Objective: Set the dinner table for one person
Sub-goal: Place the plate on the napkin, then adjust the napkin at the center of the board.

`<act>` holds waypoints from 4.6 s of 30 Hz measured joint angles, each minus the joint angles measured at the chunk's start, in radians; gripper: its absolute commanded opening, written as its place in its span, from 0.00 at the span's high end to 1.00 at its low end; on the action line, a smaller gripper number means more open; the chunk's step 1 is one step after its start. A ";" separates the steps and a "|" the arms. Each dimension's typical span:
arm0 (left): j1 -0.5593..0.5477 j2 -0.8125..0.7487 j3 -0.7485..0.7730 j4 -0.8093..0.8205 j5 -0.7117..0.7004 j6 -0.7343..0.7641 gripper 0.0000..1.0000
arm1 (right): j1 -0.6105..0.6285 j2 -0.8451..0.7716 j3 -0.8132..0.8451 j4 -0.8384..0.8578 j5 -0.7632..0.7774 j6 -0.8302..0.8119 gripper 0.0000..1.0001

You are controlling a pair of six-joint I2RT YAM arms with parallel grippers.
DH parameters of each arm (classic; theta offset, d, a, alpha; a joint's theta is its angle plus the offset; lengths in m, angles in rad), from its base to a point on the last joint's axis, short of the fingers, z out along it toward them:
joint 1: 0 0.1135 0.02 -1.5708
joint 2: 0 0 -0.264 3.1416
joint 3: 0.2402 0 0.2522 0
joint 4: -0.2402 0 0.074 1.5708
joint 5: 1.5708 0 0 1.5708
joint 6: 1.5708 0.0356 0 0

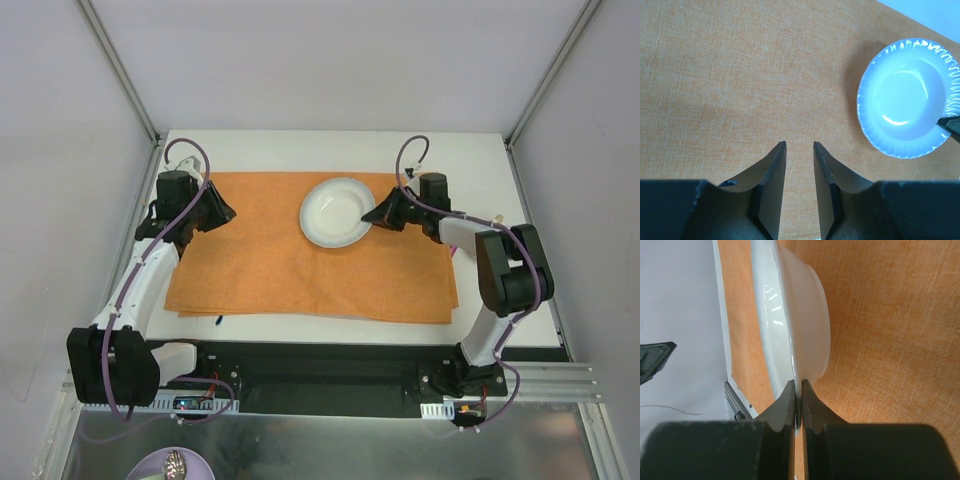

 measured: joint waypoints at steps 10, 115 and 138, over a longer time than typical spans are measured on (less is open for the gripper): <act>0.008 -0.003 -0.006 0.000 0.000 0.000 0.72 | 0.096 -0.002 -0.050 0.057 0.014 0.024 0.99; 0.039 0.105 -0.029 0.027 0.000 -0.032 1.00 | 0.068 -0.039 0.101 -0.425 0.327 -0.345 0.99; 0.039 0.164 -0.031 0.057 -0.004 -0.045 0.97 | 0.138 0.182 0.364 -0.657 0.718 -0.414 0.99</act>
